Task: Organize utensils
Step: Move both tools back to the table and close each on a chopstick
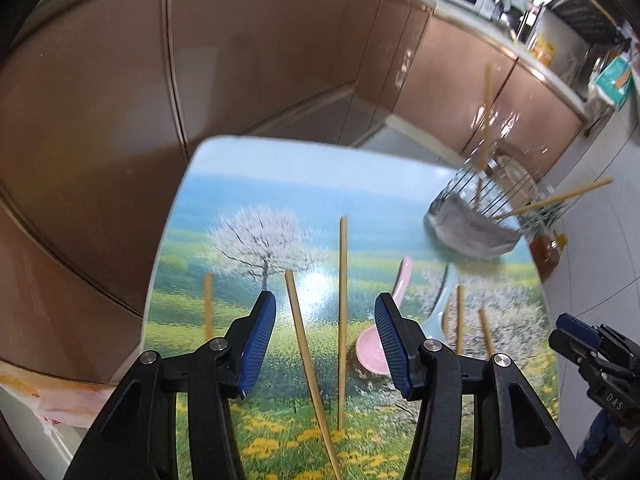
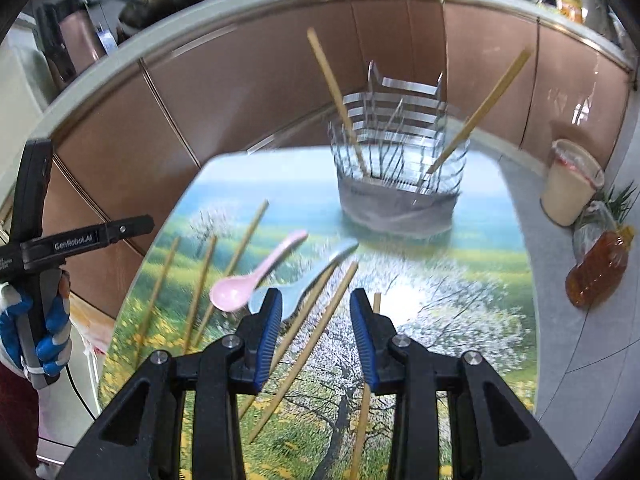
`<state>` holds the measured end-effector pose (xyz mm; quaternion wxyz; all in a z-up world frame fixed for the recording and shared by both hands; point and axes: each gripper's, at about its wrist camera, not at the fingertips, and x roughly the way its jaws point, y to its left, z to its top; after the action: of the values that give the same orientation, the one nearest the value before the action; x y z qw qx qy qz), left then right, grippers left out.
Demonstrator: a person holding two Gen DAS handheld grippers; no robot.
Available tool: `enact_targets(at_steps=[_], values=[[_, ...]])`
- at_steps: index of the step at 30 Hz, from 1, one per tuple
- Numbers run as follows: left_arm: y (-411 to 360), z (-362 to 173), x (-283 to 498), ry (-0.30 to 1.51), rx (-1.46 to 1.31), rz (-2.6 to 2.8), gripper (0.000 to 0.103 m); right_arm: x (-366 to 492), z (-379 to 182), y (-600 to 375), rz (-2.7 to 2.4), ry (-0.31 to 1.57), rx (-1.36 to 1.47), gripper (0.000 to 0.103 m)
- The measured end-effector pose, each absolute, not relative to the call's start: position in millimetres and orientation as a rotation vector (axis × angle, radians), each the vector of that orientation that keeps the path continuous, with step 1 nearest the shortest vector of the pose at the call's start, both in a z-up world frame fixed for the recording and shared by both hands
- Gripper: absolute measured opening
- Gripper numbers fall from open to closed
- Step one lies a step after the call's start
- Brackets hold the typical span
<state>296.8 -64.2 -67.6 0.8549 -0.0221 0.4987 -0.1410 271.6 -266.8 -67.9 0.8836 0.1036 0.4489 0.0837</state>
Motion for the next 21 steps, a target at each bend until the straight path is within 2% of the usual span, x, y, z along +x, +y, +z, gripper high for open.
enact_targets(at_steps=[10, 21], values=[[-83, -119, 337, 1.140, -0.028, -0.312, 0.047, 306, -119, -258, 0.205, 1.061, 0.200, 0.030], [-103, -143, 373, 1.204, 0.021, -0.302, 0.045, 338, -152, -247, 0.189, 1.162, 0.176, 0.026]])
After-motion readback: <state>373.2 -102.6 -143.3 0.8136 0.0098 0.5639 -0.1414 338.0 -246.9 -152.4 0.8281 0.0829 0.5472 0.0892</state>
